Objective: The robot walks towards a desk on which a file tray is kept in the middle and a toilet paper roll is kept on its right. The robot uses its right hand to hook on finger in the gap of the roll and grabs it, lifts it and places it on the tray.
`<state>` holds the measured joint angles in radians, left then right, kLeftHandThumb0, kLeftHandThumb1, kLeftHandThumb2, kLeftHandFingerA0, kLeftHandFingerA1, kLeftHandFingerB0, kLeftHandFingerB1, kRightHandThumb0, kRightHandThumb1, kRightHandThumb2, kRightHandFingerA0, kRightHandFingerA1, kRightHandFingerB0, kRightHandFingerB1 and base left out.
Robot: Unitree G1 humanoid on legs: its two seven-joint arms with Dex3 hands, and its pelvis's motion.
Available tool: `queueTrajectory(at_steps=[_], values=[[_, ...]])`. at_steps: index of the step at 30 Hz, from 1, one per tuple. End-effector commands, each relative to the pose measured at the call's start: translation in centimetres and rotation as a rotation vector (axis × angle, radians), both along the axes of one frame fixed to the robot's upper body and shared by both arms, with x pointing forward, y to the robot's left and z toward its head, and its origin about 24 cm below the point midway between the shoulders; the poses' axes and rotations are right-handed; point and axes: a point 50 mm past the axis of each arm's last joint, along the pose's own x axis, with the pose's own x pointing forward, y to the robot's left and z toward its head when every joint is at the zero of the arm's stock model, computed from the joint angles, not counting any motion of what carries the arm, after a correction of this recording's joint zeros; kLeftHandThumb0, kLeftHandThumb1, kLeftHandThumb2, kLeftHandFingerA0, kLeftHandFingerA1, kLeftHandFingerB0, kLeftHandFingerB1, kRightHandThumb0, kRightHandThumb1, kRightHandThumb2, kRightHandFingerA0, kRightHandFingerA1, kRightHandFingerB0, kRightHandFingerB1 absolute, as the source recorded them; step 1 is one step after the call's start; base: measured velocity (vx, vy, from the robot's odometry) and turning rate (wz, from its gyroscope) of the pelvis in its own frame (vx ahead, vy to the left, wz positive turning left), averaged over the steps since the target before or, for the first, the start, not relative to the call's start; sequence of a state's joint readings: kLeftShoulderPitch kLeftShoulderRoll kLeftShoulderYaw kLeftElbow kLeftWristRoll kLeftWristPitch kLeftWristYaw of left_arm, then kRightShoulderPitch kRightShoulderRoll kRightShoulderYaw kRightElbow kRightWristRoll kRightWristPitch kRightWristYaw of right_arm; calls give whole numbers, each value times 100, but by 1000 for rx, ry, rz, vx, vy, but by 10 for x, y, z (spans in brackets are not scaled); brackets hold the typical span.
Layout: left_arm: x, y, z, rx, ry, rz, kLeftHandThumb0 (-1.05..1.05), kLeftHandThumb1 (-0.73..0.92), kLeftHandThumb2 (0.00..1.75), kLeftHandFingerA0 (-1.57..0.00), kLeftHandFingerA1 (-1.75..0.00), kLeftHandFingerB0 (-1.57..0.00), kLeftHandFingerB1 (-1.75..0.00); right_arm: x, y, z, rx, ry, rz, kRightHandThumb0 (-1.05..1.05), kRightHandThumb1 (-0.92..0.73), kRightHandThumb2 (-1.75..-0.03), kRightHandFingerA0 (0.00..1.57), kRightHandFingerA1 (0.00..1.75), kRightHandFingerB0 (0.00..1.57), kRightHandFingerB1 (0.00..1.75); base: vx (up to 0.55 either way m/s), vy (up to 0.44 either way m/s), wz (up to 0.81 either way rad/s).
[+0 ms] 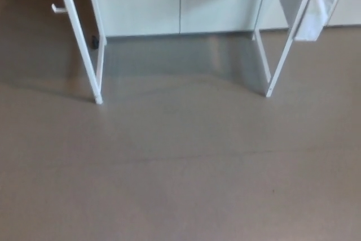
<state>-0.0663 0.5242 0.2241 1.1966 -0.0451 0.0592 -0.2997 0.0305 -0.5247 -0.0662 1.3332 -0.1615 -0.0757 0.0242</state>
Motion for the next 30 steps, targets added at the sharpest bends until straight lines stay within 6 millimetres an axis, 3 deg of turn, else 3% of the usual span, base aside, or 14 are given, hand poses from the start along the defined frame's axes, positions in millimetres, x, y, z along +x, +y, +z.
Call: queueTrajectory(at_steps=[1, 26, 30], values=[[-3, 9, 7, 28, 6, -3, -99, 69, 175, -47, -132, -30, -122, -5, -2, 1, -9, 1, -13, -81, -92, -85, 34, 50, 21, 39, 276, 226, -3], [-4, 6, 4, 21, 12, -6, -99, 69, 175, -47, -132, -30, -122, -8, -5, 3, -16, 5, -16, -81, -92, -85, 34, 50, 21, 39, 217, -33, 4], [-3, 5, 3, 18, 9, -5, -99, 69, 175, -47, -132, -30, -122, -7, -6, 4, -19, 1, -15, -81, -92, -85, 34, 50, 21, 39, 237, 260, -3]])
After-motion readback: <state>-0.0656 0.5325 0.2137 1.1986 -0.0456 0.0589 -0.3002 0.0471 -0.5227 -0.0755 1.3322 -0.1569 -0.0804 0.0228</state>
